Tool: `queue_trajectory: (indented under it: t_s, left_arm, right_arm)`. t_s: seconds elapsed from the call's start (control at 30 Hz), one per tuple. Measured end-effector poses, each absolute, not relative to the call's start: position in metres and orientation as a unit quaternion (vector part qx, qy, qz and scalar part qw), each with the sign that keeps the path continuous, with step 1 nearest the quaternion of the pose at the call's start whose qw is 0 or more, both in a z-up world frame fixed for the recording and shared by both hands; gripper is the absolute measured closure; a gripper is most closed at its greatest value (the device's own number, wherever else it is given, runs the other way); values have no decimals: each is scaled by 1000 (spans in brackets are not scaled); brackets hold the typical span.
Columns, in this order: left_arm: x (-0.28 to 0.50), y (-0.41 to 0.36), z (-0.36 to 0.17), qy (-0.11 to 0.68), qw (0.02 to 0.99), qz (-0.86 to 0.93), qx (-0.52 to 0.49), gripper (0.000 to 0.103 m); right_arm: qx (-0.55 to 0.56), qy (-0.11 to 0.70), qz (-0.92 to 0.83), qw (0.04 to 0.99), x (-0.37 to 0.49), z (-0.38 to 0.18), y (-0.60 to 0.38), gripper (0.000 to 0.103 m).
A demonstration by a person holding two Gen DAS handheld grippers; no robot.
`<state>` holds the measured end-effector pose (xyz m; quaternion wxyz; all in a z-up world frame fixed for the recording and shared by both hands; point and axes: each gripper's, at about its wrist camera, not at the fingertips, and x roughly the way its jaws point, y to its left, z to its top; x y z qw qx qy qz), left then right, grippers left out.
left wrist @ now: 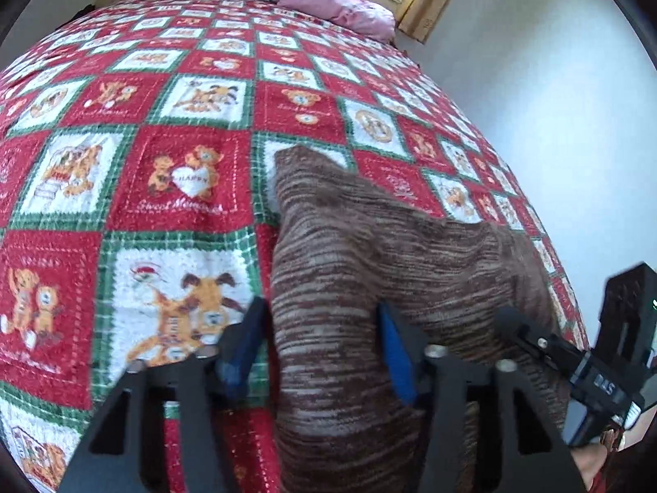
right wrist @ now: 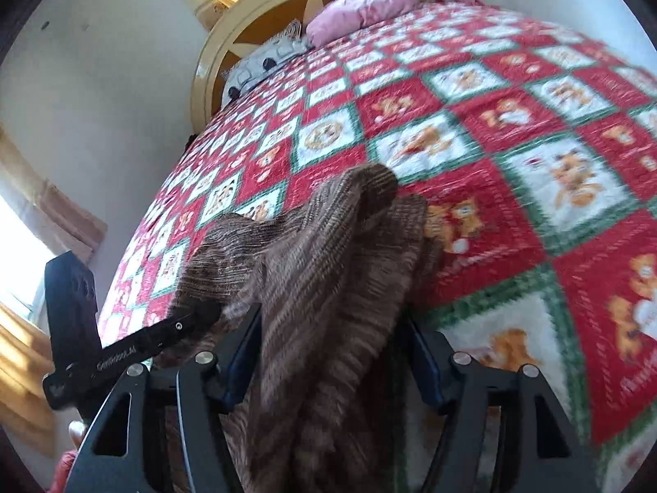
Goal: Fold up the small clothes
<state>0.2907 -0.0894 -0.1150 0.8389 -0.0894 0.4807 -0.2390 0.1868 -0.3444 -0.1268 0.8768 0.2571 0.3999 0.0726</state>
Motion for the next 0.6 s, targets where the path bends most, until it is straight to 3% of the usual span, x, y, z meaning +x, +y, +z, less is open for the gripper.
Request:
queue_trajectory:
  t_s: [0.07, 0.13, 0.23, 0.6]
  left_arm:
    - [286, -90, -111, 466, 849, -237, -73, 62]
    - [281, -88, -108, 451, 859, -233, -71, 69]
    - [270, -79, -97, 424, 869, -239, -93, 80]
    - [212, -22, -32, 335, 893, -259, -150, 81]
  right_arm:
    - [243, 399, 77, 881, 190, -125, -339, 64]
    - [227, 398, 75, 885, 189, -121, -331, 72]
    - [179, 369, 59, 910, 174, -105, -315, 74]
    - [139, 271, 72, 950, 110, -22, -262, 75]
